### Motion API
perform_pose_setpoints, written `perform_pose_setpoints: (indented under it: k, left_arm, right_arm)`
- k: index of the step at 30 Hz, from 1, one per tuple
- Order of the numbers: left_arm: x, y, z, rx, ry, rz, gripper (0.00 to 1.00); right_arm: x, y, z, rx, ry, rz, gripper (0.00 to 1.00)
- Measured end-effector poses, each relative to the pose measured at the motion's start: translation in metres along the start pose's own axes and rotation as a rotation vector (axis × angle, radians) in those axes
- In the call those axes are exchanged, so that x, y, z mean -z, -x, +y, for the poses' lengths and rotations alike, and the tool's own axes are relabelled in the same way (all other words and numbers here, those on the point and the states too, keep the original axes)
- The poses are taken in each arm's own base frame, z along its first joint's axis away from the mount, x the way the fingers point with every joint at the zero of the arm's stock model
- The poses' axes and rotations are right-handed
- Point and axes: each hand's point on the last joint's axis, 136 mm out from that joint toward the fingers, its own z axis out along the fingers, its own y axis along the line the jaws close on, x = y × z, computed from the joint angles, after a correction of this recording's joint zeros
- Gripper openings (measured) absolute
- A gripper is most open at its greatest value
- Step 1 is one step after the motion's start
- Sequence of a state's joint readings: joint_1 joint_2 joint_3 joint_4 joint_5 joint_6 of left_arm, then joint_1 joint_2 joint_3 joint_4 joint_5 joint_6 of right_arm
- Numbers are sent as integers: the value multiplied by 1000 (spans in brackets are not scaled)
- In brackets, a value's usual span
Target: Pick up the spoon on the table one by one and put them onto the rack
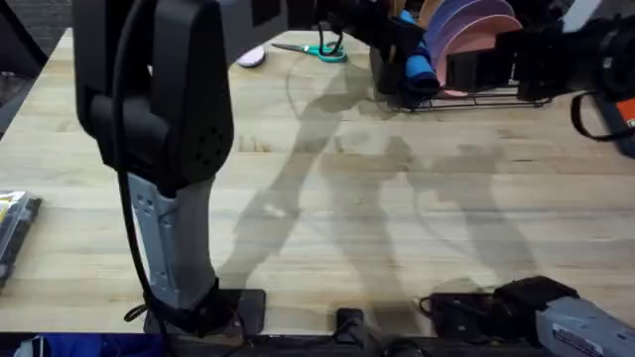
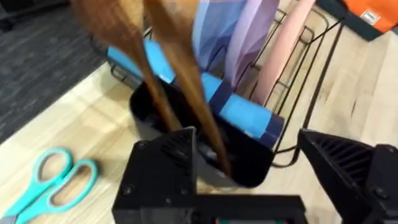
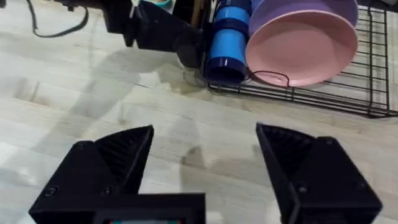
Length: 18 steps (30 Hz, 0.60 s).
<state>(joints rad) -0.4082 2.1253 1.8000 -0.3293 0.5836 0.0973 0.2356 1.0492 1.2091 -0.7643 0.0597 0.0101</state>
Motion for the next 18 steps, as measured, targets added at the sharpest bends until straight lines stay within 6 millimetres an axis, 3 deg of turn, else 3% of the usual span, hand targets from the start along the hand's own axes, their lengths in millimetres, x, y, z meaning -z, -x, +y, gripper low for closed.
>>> perform_pose_setpoints:
  k: [5,6,10,18]
  left_arm:
    - [28,-5,19,34,43,35,995]
    - [58,-4,26,28,77,58,995]
    - [106,0,33,15,161,91,995]
    - [184,-18,21,50,283,215,996]
  right_arm:
    - [0,0,0,0,0,0,997]
    - [0,0,0,0,0,0,998]
    - [0,0,0,0,0,0,998]
    - [0,0,0,0,0,0,997]
